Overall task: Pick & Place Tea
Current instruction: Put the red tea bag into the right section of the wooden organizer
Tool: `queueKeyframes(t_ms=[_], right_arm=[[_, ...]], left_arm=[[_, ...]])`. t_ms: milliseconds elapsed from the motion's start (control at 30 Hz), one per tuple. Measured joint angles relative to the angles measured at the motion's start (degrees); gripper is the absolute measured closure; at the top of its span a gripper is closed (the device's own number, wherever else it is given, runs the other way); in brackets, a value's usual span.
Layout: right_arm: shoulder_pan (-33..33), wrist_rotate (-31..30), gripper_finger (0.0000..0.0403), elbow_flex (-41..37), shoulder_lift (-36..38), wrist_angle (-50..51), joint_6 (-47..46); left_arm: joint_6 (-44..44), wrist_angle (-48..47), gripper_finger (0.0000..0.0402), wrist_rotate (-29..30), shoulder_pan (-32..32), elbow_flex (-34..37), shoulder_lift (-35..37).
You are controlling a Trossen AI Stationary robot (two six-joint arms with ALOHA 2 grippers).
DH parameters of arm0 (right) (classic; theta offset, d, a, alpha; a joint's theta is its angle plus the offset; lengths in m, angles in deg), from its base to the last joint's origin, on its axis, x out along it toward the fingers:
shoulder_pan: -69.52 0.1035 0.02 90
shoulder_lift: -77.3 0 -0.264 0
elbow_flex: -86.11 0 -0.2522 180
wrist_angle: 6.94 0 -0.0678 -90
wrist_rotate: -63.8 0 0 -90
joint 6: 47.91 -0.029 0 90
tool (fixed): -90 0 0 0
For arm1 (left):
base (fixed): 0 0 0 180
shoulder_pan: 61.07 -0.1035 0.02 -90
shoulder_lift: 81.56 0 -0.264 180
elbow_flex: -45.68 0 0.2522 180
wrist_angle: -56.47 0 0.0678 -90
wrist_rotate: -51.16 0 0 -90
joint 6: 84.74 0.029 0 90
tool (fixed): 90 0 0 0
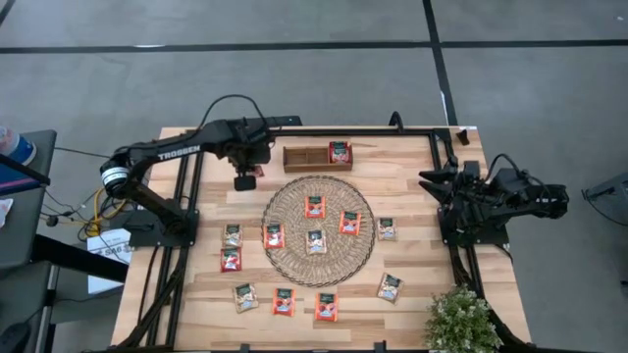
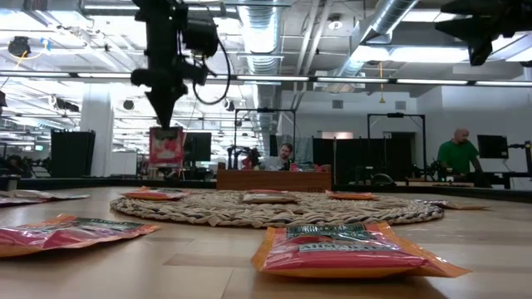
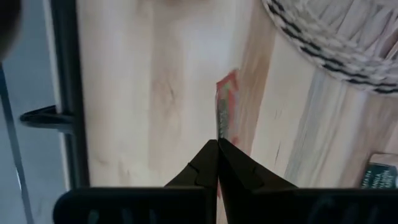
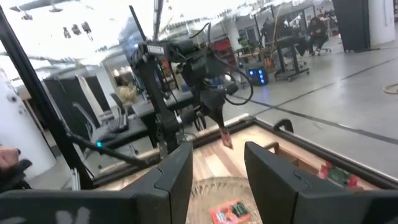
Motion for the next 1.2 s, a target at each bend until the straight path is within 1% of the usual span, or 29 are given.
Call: queueKeyframes(t_ms=[233,367,500,600,767,933,1067,1200], right_arm=[[0.0,-0.1,0.0265,0.0,0.0,-8.38,-0.04],[-0.29,-1.45,0.0272,0.0,-0.36,-8.87,-1.44],[-0.76,-3.62,0.028,0.0,-4.26,-9.73,-1.47],[-1.42,-3.81,0.0287,0.0,-10.5,-12.69,-1.49],[-2.79,-3.01,0.0295,0.0,-23.56,-21.24,-1.49],[-4.81,0.34,0.0292,2.09,-36.4,-29.63,-1.49],[-7.19,4.57,0.028,6.03,-46.96,-32.03,-1.24],[-10.25,12.05,0.0257,11.94,-56.61,-34.13,-0.96]], left_arm=[[-1.77,-4.62,0.0401,0.03,3.46,-8.89,0.03],[-2.42,-5.43,0.0401,0.1,6.71,-13.32,0.03],[-3.42,-5.38,0.0401,0.26,10.16,-16.45,0.05],[-3.58,-5.3,0.0401,1.08,12.78,-17.28,0.07],[-5.02,-5.23,0.0401,1.48,16.14,-17.32,-0.13],[-6.69,-5.38,0.0401,1.61,18.42,-17.33,-0.36],[-8.52,-5.38,0.0401,1.95,19.59,-17.33,-0.36],[-9.93,-5.38,0.0401,1.94,20.51,-17.33,-0.36]])
